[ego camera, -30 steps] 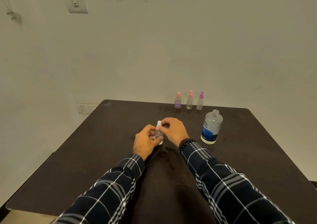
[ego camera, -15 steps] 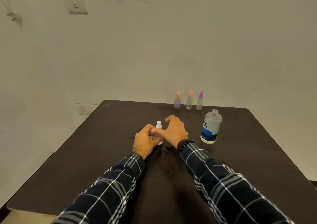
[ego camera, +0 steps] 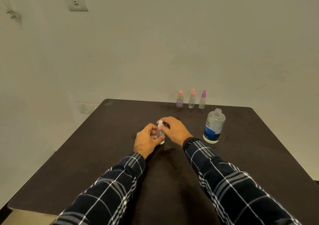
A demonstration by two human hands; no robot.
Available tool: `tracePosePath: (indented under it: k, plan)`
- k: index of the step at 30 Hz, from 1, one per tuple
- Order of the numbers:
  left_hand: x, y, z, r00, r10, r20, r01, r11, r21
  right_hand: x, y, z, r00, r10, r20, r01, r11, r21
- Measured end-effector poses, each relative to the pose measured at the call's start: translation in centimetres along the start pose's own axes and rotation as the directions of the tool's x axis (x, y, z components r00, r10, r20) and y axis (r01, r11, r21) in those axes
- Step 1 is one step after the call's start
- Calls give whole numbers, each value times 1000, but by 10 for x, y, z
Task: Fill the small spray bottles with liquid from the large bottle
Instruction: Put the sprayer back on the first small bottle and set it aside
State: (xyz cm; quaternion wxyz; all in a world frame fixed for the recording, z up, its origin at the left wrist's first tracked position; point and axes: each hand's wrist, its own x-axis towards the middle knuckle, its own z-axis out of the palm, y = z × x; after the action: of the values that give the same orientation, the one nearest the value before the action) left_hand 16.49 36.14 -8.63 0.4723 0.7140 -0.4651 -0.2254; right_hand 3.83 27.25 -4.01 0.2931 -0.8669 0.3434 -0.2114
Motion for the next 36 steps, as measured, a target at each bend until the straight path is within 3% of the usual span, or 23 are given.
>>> tracePosePath:
  k: [8,10,13,16,23,25,30,36]
  plan:
    - [-3,2,-2,1000,20,-6,-20,999,41,-5,3,20,965,217,-147,-217,976,11]
    - [-3,3,-5,1000,22,1,-22,999,44,-11,9,20,974,192,-120,-194,981,-3]
    - [-2,3,-3,1000,13,18,-13,1000,-2,-12,16,8,989,116,-92,-104,986,133]
    - [-1,2,-3,1000,2,30,-1,1000,-25,-5,14,2,1000,20,23,-23,989,147]
    - [-2,4,-3,1000,-7,25,7,1000,10,-2,5,18,972,170,-162,-149,980,132]
    - [-3,5,-4,1000,-12,17,12,1000,23,-1,6,20,977,161,-143,-147,983,108]
    - [0,2,-5,999,-13,46,14,1000,-22,4,15,7,995,82,64,-92,979,180]
    - [-3,5,-4,1000,5,23,-6,999,51,-1,9,20,969,221,-114,-190,953,237]
